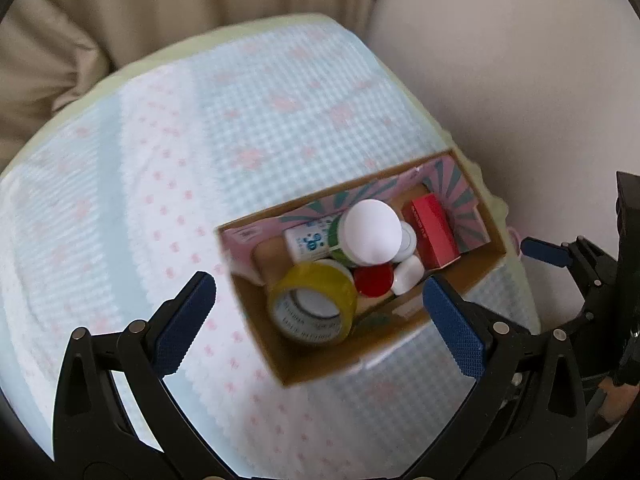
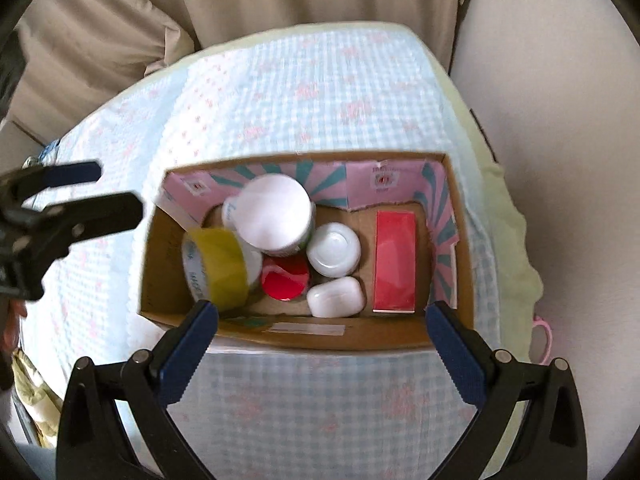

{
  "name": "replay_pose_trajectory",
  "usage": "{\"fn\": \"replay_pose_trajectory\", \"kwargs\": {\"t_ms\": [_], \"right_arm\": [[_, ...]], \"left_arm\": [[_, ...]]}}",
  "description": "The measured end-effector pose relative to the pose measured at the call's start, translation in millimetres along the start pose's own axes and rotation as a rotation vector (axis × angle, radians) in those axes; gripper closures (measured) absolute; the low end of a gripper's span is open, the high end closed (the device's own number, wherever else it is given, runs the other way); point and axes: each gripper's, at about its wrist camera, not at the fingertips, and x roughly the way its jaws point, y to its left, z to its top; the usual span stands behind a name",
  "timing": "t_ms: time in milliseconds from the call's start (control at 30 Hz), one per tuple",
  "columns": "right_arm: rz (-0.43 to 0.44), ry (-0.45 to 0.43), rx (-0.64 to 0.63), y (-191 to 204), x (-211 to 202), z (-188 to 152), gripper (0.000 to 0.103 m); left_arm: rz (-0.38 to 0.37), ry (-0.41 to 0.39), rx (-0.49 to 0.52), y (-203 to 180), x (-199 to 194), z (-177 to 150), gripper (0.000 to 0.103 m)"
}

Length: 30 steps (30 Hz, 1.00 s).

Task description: Organize rigid objects

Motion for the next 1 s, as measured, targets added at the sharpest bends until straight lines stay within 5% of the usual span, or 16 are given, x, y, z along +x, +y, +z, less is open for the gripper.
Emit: {"fn": "replay_pose_trajectory", "kwargs": {"t_ms": [233,533,767,1000], "right_arm": [[-0.019,-0.075,-0.018,48.7,-70.3,10.3,0.000],[0.008,-0.253,-0.064,131.4,-180.7,17.9,0.000],[-0.008,-0.342,-0.101,167.9,-215.0,4.1,0.000],[-0.023,-0.394,-0.111,179.8,-233.0,-12.4,0.000]], "left_arm": [[0.046,-0.152,-0.101,32.3,-114.3,-29.9,0.000],[0.195,-0.386,-0.193,74.3,-252.7,-89.9,0.000],[0.305,-0.471,-0.245,86.0,-285.0,-135.4,0.000],[0.318,-0.516,-0.264,87.9,-295.1,-150.5,0.000]]}}
